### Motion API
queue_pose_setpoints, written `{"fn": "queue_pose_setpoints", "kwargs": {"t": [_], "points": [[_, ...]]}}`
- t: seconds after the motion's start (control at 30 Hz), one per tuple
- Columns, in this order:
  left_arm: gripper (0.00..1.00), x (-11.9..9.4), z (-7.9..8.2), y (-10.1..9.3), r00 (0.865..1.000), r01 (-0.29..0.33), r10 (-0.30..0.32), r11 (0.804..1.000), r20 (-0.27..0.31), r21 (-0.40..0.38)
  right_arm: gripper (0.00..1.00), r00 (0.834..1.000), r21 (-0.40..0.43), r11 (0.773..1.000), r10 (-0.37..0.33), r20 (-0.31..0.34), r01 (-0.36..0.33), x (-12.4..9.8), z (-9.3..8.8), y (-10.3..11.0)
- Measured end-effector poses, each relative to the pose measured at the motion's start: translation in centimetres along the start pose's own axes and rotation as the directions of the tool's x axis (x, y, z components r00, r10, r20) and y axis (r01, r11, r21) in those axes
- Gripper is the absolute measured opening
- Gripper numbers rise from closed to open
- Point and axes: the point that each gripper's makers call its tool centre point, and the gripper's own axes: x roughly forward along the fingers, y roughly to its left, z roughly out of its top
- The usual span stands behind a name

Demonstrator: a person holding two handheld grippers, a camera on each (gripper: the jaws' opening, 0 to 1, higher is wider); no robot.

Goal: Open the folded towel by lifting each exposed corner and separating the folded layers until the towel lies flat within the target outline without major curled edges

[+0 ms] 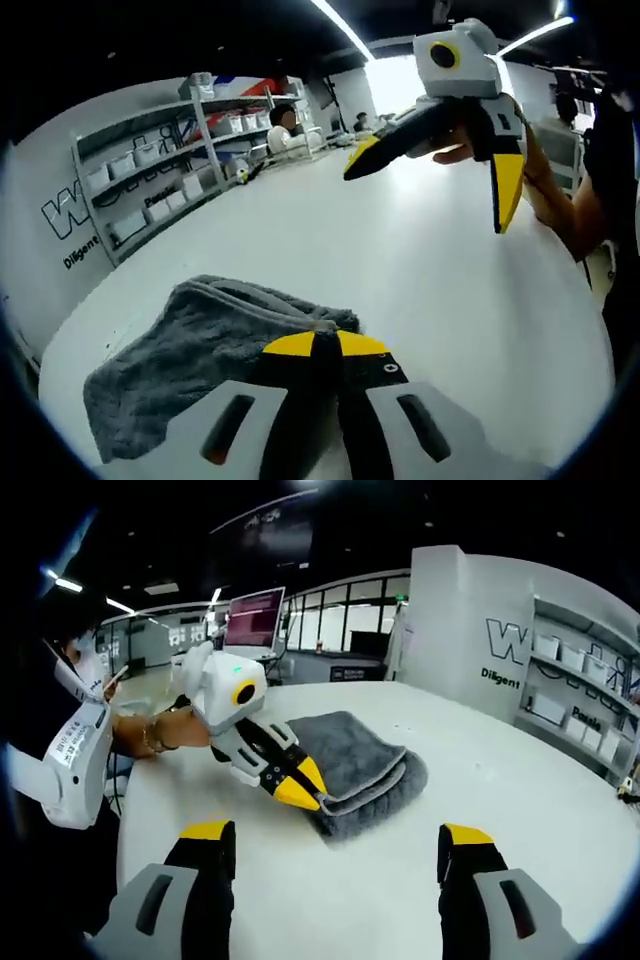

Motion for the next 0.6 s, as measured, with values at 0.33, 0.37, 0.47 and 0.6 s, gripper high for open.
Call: {"fn": "queue_pose_setpoints", "kwargs": {"t": [0.33, 0.37, 0.47, 0.6], "points": [[0.04, -1.6, 2.2, 1.7, 0.985, 0.078, -0.022, 0.941, 0.171, -0.33, 0.84, 1.0, 0.002, 1.0, 0.005, 0.004, -0.005, 0.1, 0.1, 0.2], [0.04, -1.9, 2.4, 2.1, 0.982, 0.093, -0.023, 0.924, 0.19, -0.372, 0.84, 1.0, 0.003, 1.0, 0.005, 0.004, -0.005, 0.1, 0.1, 0.2], [0.04, -2.9, 2.8, 3.6, 0.975, 0.098, -0.005, 0.906, 0.222, -0.411, 0.84, 1.0, 0.002, 1.0, 0.005, 0.001, -0.005, 0.1, 0.1, 0.2], [0.04, -4.6, 3.1, 5.8, 0.963, 0.036, 0.081, 0.906, 0.256, -0.421, 0.84, 1.0, 0.007, 1.0, 0.008, 0.003, -0.008, 0.1, 0.1, 0.2]]}}
